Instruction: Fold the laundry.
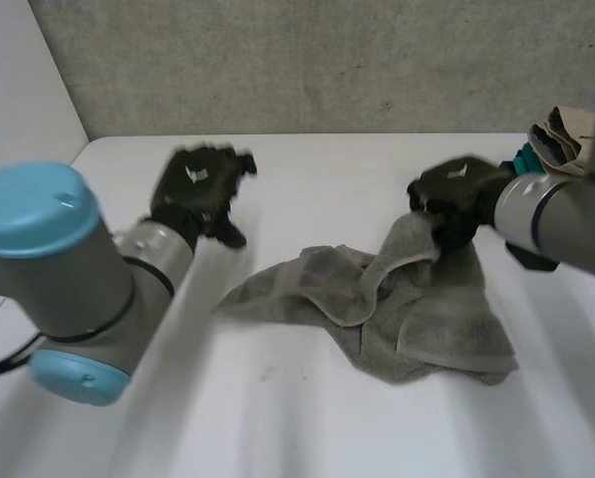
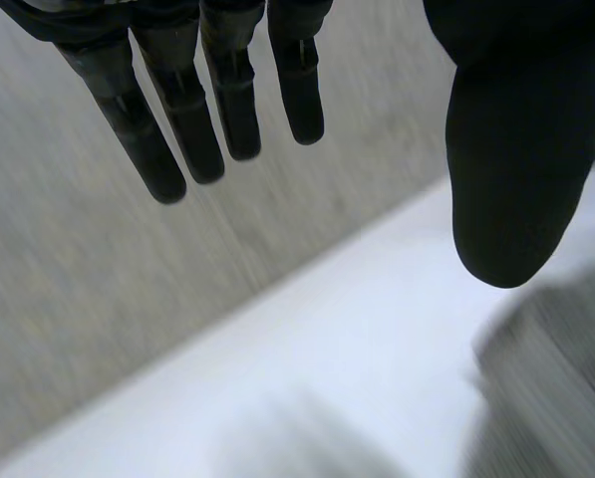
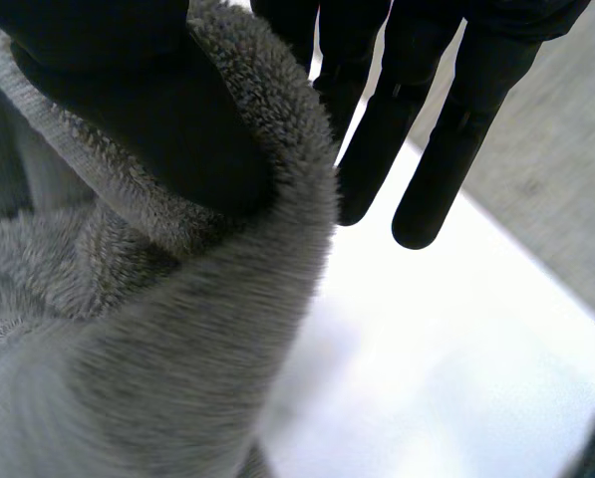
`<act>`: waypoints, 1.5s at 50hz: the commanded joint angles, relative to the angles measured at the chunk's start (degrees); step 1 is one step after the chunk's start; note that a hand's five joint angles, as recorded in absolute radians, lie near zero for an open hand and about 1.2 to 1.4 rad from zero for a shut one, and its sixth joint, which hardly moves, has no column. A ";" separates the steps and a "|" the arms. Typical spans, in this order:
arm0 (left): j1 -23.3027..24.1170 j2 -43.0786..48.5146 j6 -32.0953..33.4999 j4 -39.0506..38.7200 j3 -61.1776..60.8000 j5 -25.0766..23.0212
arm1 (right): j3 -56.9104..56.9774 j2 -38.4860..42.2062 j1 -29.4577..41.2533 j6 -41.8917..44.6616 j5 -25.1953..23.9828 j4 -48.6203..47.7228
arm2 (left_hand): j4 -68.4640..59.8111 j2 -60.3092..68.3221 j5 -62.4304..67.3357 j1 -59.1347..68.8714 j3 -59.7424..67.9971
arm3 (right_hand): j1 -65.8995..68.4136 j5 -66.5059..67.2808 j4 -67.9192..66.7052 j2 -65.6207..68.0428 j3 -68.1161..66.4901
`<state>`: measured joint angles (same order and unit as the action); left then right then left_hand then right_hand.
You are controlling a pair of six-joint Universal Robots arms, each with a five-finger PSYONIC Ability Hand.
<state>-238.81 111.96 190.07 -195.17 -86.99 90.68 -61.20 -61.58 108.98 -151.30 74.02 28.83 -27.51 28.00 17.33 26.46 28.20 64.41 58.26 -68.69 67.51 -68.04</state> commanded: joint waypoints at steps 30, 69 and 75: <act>6.60 3.34 -12.09 -0.38 -14.80 0.29 | -14.65 -9.79 0.26 -10.06 0.51 -15.03 | 3.84 -4.33 -3.66 -2.79 -4.53 | 15.59 11.74 -11.31 12.49 -11.96; 6.86 20.67 -6.64 4.62 5.69 0.29 | -16.50 -2.84 -6.06 -14.72 4.20 -25.49 | -22.87 22.37 23.05 23.91 22.18 | 15.59 11.74 -11.31 12.49 -11.96; 6.86 20.76 -6.55 4.62 5.95 0.55 | -16.50 -3.02 -6.32 -14.72 4.46 -25.49 | -52.49 52.00 52.67 53.54 51.80 | 15.59 11.74 -11.31 12.49 -11.96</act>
<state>-231.93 132.53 183.42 -190.44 -81.33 91.01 -77.73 -64.48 102.87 -166.05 78.32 3.25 -60.91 59.65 31.01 60.33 59.46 64.41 58.29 -68.70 67.51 -68.04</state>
